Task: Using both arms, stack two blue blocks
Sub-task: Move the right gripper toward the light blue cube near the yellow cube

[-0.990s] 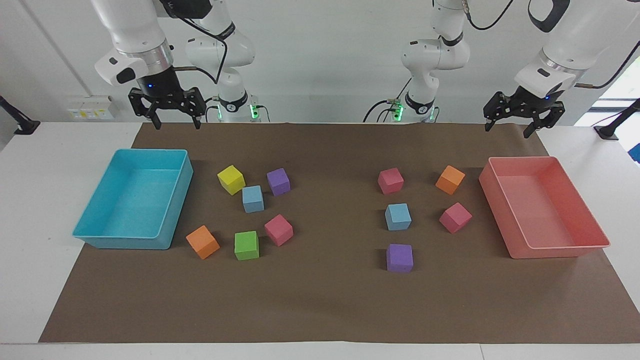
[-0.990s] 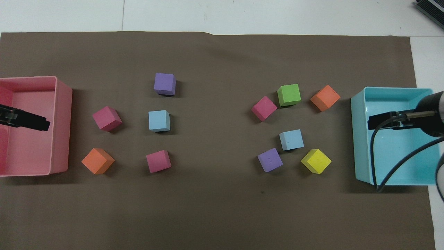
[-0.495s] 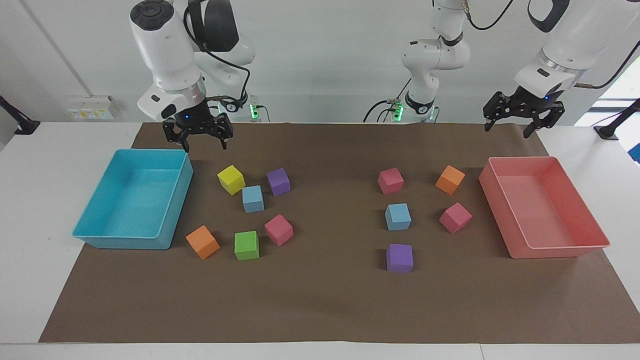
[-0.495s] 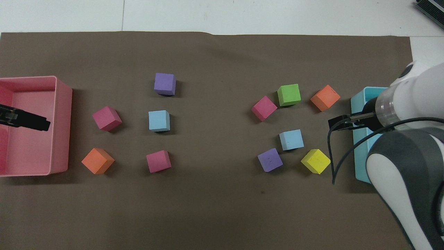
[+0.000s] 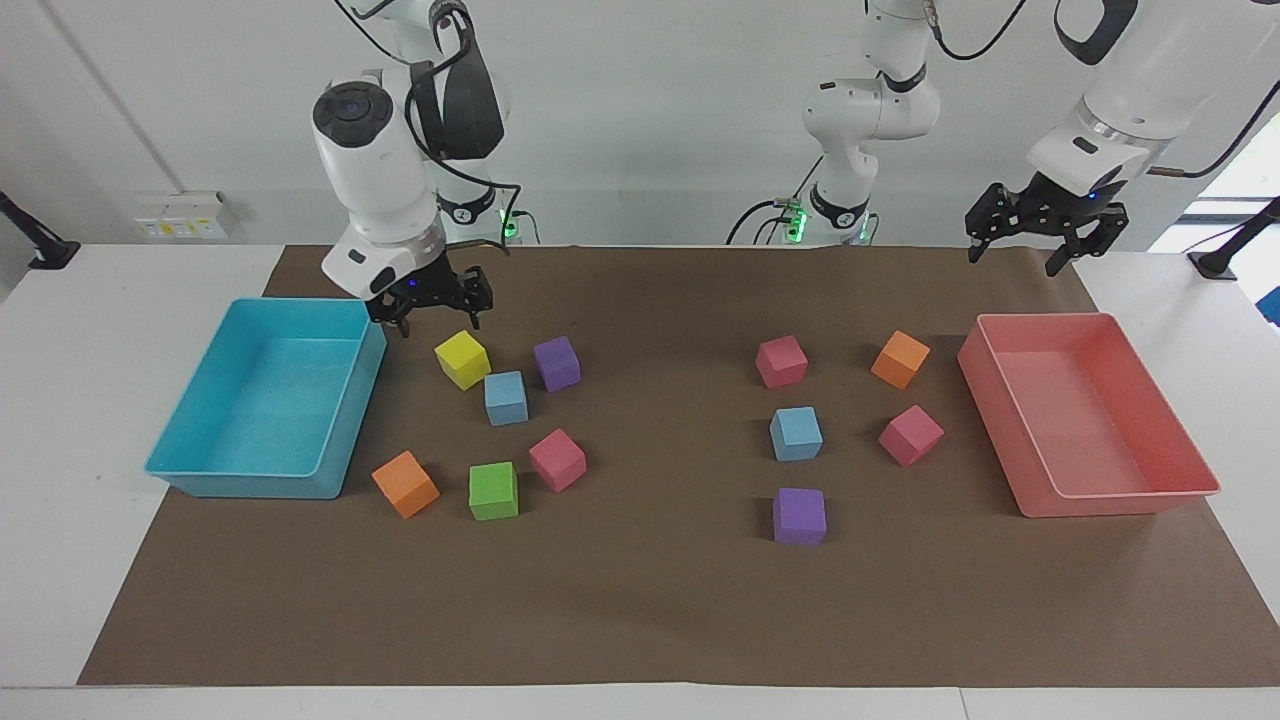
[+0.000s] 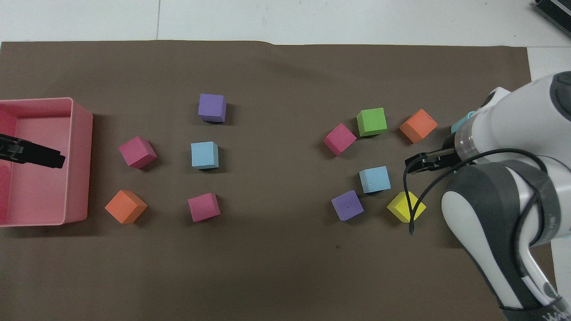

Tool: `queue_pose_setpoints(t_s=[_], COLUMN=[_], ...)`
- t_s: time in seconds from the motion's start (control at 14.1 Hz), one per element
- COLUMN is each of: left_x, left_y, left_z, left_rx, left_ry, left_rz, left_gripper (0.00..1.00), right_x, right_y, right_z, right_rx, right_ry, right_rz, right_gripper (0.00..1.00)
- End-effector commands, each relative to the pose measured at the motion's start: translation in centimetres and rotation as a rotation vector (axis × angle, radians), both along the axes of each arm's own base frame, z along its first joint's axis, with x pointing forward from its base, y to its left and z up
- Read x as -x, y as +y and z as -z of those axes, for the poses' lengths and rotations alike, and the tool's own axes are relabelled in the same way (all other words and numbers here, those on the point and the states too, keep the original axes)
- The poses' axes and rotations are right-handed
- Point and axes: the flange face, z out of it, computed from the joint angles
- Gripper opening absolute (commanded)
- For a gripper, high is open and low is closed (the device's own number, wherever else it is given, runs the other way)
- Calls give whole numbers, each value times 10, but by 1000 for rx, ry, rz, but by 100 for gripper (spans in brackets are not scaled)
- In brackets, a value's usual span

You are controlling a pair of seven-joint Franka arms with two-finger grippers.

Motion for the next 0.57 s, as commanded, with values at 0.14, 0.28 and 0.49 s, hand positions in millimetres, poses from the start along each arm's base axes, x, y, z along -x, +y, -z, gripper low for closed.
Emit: queue_pose_setpoints(t_s=[0.14,0.28,0.49], left_x=[7,7,7], left_y=[-2,-2,-2], left_z=[-1,-1,-1], left_rx=[1,1,1], left_ry=[-12,-12,-12], left_rz=[7,7,6], left_gripper=[100,100,100], right_x=[2,3,6], right_y=[23,23,29], right_z=[62,78,103], right_rx=[-44,-42,-43], right_ry=[-36,-24,-25], right_rz=[-30,-38,-50], right_gripper=[100,100,100])
